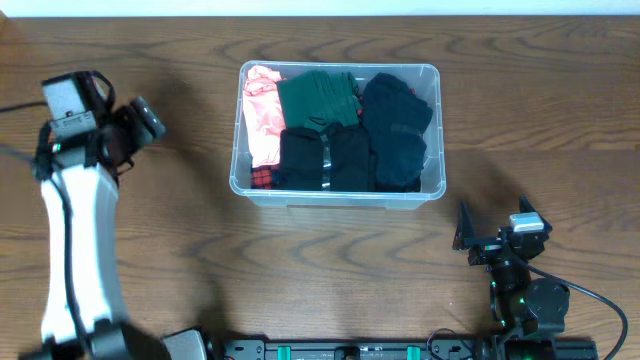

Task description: Pack container

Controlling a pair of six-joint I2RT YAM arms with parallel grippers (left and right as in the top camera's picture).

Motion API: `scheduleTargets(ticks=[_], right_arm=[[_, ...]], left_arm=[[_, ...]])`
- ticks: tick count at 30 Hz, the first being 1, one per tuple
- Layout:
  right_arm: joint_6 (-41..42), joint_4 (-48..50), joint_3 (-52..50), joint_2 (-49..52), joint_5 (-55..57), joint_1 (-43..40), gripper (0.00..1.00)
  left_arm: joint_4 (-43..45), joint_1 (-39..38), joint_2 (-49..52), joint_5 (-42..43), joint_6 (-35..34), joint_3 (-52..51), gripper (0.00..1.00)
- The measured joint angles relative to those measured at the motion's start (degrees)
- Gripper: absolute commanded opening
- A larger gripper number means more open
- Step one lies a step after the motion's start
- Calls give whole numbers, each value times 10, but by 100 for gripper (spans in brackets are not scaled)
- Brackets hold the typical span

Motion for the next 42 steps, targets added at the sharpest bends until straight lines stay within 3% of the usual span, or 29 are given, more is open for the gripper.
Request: scheduleTargets(ticks=[6, 13, 25, 34, 42], right_arm=[[0, 0, 0, 0, 0, 0, 99], [0, 0, 0, -1, 0, 0, 99], [0, 0, 0, -1, 1, 0, 99], [0, 0, 0, -1, 0, 0, 99], [0, 0, 0, -1, 0, 0, 99]], left_arm=[[111, -39, -122, 2, 38, -65, 98], [216, -72, -278, 4, 95, -235, 98], [279, -84, -538, 7, 104, -439, 98], [356, -136, -655, 11, 105, -550, 98], [360, -146, -753, 11, 105, -617, 98]])
